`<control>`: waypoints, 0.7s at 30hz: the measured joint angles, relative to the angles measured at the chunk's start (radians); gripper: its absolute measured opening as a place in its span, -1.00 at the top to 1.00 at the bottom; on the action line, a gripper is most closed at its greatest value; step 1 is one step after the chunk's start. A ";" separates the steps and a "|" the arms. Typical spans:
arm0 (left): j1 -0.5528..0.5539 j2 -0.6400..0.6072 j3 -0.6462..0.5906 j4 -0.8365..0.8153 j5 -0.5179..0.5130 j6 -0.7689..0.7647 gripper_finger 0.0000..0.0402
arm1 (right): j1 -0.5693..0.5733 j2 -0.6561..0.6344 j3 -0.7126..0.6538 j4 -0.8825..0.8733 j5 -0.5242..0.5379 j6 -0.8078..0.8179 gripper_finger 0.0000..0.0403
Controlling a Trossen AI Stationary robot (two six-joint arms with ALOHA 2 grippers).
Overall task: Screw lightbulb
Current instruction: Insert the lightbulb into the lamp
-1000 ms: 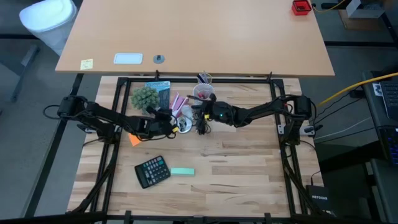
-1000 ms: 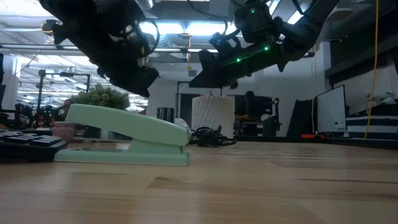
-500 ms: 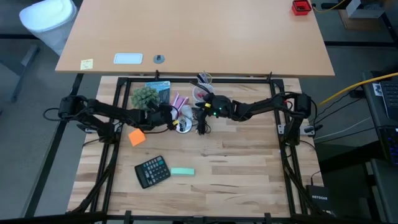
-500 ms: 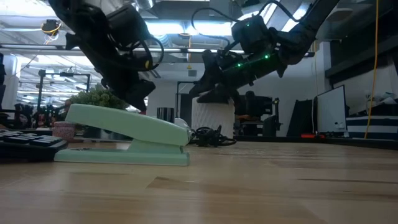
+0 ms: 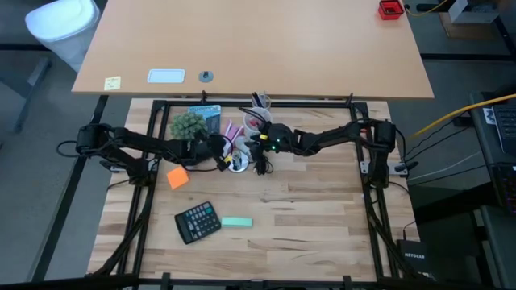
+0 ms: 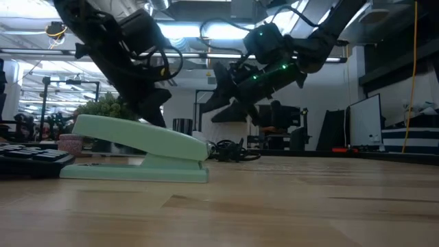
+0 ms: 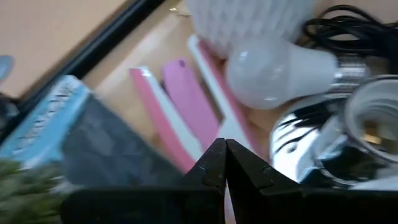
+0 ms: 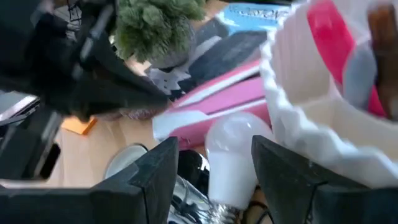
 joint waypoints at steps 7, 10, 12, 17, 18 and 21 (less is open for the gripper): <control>-0.009 0.001 -0.049 0.069 0.077 -0.033 1.00 | 0.041 -0.001 0.024 -0.139 0.001 -0.012 -0.04; -0.016 0.001 -0.049 0.074 0.082 -0.028 0.99 | 0.070 -0.001 0.025 -0.137 0.000 -0.029 -0.04; -0.016 0.001 -0.049 0.087 0.098 -0.010 0.99 | 0.089 -0.001 0.025 -0.132 0.000 -0.052 -0.04; -0.016 0.001 -0.049 0.174 0.119 0.039 0.99 | 0.119 -0.002 0.025 -0.139 0.054 -0.107 -0.04; -0.016 0.001 -0.049 0.190 0.122 0.045 0.99 | 0.120 -0.002 0.025 -0.141 0.055 -0.116 -0.04; -0.016 0.001 -0.049 0.214 0.153 0.049 0.99 | 0.120 -0.002 0.025 -0.141 0.054 -0.119 -0.04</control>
